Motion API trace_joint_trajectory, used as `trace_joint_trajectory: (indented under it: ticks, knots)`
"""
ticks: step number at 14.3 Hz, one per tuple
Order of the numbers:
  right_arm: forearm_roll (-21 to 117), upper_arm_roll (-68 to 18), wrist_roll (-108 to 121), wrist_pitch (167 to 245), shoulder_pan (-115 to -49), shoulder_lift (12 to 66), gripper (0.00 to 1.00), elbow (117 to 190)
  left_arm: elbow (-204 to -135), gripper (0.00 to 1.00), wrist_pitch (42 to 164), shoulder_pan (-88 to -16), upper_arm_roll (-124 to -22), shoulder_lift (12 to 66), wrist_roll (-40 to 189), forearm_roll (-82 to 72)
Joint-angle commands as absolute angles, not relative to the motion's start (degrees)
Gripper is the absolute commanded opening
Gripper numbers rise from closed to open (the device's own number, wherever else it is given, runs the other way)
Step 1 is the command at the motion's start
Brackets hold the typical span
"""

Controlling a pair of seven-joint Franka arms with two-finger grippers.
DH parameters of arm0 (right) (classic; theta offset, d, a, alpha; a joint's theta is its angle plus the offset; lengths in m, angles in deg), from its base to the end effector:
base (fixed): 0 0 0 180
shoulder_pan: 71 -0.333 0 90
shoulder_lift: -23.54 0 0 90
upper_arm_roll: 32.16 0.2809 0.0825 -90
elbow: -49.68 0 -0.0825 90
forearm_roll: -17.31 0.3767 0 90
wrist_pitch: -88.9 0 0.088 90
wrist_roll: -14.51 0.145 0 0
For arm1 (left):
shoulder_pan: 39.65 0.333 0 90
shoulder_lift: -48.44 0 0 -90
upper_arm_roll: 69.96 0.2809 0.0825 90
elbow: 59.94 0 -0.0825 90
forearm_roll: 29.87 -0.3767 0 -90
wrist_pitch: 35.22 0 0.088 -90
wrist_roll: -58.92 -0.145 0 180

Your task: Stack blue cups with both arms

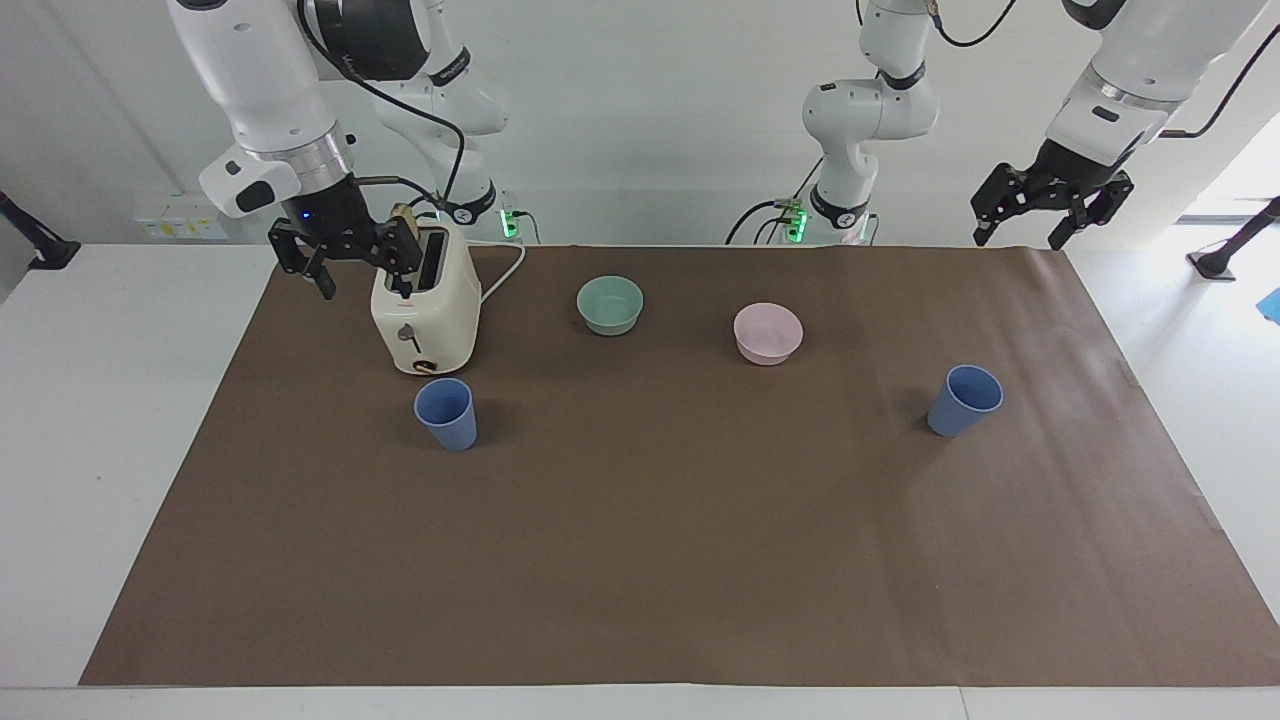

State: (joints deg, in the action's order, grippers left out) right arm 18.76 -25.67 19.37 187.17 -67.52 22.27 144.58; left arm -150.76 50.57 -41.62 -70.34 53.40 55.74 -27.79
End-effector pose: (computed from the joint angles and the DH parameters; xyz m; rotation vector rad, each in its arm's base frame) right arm 0.5559 0.0330 0.5367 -3.1105 0.0542 -0.1231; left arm 0.5148 -0.0267 0.5844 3.1021 -0.1539 -0.0015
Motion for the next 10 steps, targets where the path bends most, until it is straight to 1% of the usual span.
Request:
trace_joint_trajectory:
  ticks: [1,8,10]
  knots:
    - [20.0,-25.3,18.4,186.9,-66.5,21.9,1.00,145.0,-152.4,1.00,51.5,-42.0,-70.3,54.5,55.8,-28.7]
    - [20.0,-25.3,18.4,186.9,-66.5,21.9,1.00,145.0,-152.5,1.00,51.6,-41.5,-70.3,54.4,55.7,-28.6]
    - [20.0,-25.3,18.4,186.9,-66.5,21.9,1.00,145.0,-154.4,1.00,54.1,-41.1,-70.1,54.3,55.7,-28.6]
